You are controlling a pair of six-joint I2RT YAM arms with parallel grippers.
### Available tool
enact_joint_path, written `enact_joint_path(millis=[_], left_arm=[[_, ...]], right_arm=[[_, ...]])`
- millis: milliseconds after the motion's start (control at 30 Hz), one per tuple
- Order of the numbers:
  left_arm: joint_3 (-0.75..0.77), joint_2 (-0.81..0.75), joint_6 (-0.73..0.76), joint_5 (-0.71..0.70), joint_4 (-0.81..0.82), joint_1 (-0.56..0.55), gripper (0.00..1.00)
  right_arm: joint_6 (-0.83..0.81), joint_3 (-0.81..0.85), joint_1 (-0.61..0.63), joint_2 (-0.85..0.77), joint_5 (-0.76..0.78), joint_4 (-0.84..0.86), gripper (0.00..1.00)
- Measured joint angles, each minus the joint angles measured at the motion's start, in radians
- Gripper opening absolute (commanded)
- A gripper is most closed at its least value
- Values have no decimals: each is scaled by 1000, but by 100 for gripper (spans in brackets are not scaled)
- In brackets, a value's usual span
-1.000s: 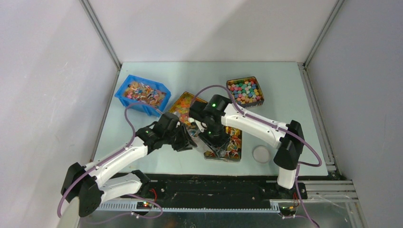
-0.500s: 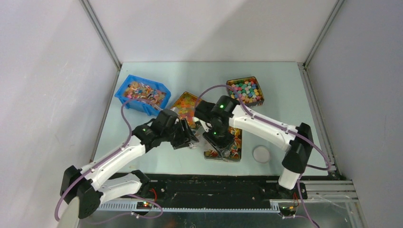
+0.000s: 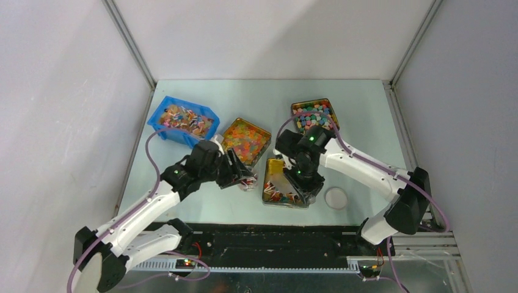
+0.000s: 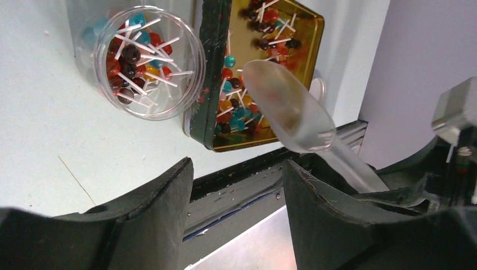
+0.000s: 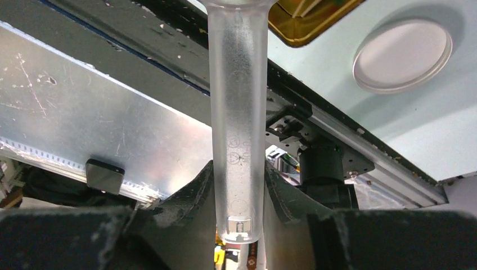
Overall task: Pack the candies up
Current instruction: Scoop the fake candies from the storage box.
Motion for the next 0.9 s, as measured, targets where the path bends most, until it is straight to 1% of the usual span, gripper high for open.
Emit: enact_joint_path(millis=[200,400,567,667,800,900], left_arm=[[-4,80,15,2,4,-41,64],[-1,245,38,-16,22,-136,61],[38,370,63,-23,26,-183,59],[66,419,76,-27,34,-197,57],[87,476,89,-27,54,-203,53],[100,512,97,-29,55,-209,46]], right_arm=[[10,-19,-55,-14,-6,-43,0],[10,-29,-78,-14,-34,-83,0],[10,-45,-79,-8,-71,-93,0],[10,-60,-79,5,-93,-95,0],[10,-76,-79,32,-108,-98,0],[6,-78,-81,55,-108,-97,0]])
